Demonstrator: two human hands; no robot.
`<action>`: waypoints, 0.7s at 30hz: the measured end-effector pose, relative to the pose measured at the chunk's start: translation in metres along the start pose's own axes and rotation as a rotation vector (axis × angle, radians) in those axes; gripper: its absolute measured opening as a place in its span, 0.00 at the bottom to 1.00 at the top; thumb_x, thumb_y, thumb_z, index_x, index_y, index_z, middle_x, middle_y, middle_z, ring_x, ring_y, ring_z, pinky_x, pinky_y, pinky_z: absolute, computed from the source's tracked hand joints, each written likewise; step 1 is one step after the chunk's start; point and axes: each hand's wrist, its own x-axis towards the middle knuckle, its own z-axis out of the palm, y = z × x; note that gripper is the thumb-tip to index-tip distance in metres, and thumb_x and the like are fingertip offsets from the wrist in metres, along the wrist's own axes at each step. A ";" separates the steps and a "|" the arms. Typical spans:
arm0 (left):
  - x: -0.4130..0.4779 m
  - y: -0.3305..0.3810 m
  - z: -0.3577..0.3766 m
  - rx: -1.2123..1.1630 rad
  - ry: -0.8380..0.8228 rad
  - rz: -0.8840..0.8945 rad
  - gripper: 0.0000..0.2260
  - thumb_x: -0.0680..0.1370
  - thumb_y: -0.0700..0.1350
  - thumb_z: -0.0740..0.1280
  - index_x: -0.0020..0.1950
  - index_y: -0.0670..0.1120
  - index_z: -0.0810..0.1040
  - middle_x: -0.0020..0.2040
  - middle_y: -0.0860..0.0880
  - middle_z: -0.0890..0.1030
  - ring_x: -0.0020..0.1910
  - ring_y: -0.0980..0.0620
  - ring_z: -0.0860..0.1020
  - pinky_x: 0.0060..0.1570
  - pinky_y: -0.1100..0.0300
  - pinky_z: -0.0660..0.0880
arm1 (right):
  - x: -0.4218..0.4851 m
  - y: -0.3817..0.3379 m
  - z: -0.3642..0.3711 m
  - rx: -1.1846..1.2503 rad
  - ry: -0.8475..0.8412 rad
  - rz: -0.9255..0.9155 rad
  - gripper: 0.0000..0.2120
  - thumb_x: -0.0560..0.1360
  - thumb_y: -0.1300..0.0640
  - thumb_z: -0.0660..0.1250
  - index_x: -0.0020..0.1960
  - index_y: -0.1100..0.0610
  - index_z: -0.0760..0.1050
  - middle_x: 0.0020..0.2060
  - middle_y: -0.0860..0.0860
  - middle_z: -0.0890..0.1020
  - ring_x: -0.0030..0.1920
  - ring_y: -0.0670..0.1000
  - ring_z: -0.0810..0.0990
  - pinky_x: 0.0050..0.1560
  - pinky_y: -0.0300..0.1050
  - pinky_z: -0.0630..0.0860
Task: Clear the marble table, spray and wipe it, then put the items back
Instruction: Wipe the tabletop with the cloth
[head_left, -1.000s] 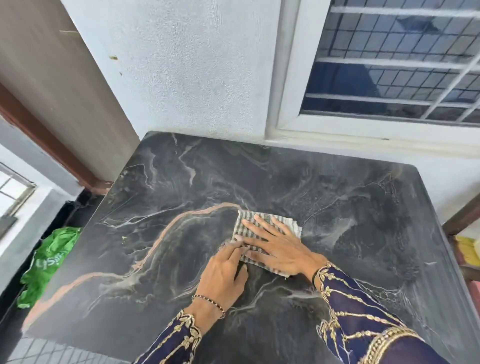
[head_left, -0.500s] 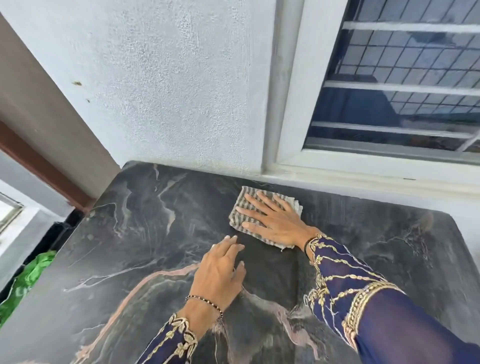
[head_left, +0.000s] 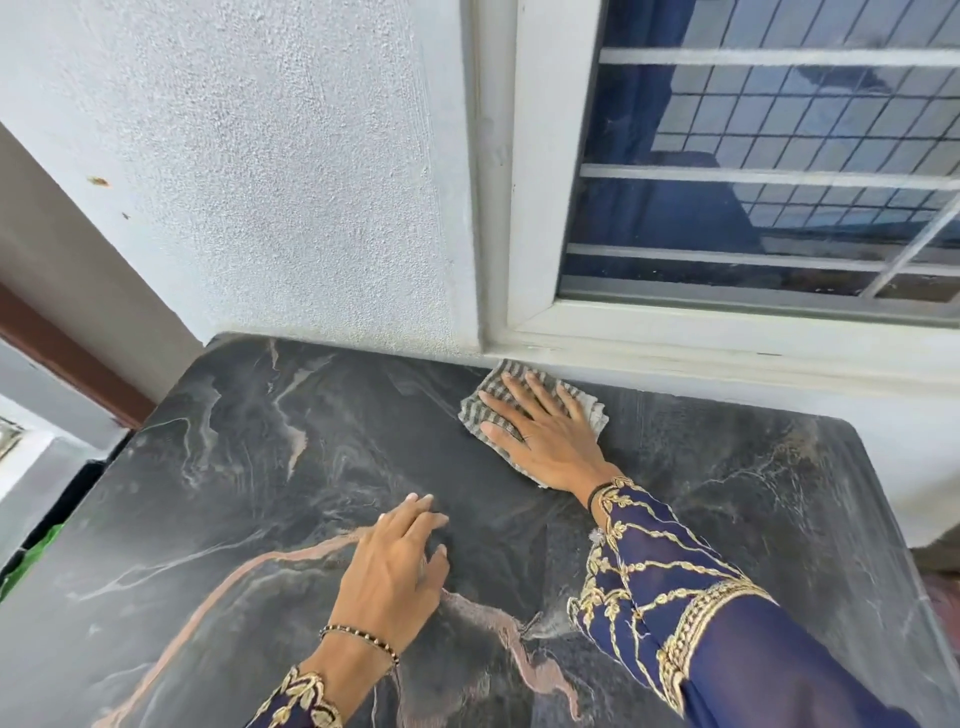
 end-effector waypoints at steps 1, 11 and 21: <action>0.000 0.006 0.000 -0.009 0.005 0.004 0.12 0.75 0.42 0.67 0.59 0.48 0.78 0.67 0.51 0.74 0.70 0.50 0.68 0.69 0.51 0.66 | -0.009 0.012 -0.002 -0.002 0.003 0.015 0.30 0.78 0.29 0.36 0.79 0.31 0.42 0.81 0.39 0.40 0.81 0.46 0.36 0.80 0.58 0.38; -0.012 0.039 0.012 -0.080 0.043 0.034 0.12 0.77 0.43 0.65 0.59 0.49 0.77 0.68 0.52 0.73 0.72 0.53 0.65 0.69 0.55 0.62 | -0.050 0.045 -0.002 0.015 -0.024 0.180 0.28 0.80 0.30 0.38 0.78 0.31 0.37 0.79 0.39 0.34 0.80 0.47 0.32 0.80 0.58 0.34; -0.089 0.043 0.020 -0.032 0.005 0.153 0.12 0.71 0.41 0.70 0.54 0.50 0.79 0.62 0.52 0.78 0.66 0.50 0.74 0.60 0.49 0.75 | -0.159 -0.024 0.041 -0.013 0.044 0.083 0.26 0.81 0.31 0.40 0.78 0.30 0.38 0.80 0.40 0.34 0.80 0.49 0.31 0.79 0.58 0.34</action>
